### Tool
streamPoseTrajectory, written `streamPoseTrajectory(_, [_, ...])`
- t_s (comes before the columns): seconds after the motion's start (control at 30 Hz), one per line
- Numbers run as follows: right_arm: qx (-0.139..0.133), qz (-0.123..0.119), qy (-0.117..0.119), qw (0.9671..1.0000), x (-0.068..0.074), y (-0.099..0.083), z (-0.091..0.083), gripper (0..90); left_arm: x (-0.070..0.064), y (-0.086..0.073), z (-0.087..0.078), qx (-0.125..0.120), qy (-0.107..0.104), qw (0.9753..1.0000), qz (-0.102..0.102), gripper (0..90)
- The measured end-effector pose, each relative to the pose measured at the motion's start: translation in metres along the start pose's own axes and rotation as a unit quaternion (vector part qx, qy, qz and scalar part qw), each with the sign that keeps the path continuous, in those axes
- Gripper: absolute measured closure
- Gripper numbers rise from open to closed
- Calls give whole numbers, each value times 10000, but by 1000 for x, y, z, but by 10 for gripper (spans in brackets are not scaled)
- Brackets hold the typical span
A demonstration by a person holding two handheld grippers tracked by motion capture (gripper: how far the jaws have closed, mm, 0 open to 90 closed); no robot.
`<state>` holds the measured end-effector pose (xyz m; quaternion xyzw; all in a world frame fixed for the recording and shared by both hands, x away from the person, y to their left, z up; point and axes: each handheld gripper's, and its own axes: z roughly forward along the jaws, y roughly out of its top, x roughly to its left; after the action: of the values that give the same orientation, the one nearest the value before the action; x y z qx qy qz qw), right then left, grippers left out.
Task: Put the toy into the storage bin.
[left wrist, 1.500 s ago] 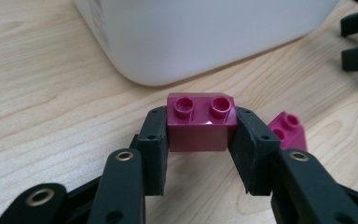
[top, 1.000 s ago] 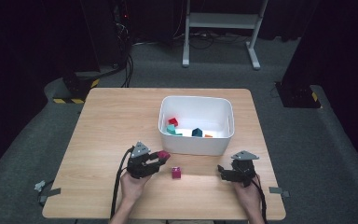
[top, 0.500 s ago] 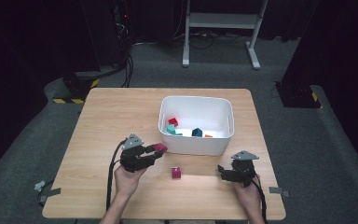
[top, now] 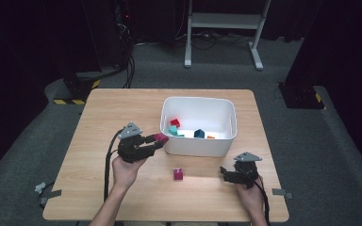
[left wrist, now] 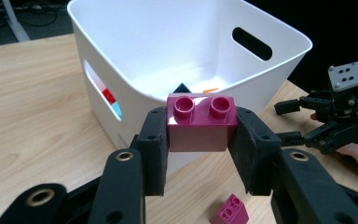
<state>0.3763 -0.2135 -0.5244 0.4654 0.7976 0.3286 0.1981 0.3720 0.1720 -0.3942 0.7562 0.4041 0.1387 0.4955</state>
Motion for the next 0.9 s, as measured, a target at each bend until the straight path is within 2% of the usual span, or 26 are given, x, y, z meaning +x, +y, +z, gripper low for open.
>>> streamPoseTrajectory(0.23, [0,-1,1,10000,0,0,0,171,0,20,3,-56,-70,9999,54,589])
streamPoseTrajectory(0.47, [-6,-9,-3,10000,0,0,0,171,3,39,18,18,-75,9999,101,589])
streamPoseTrajectory(0.9, [1,3,1,10000,0,0,0,171,8,49,47,206,18,9998,70,587])
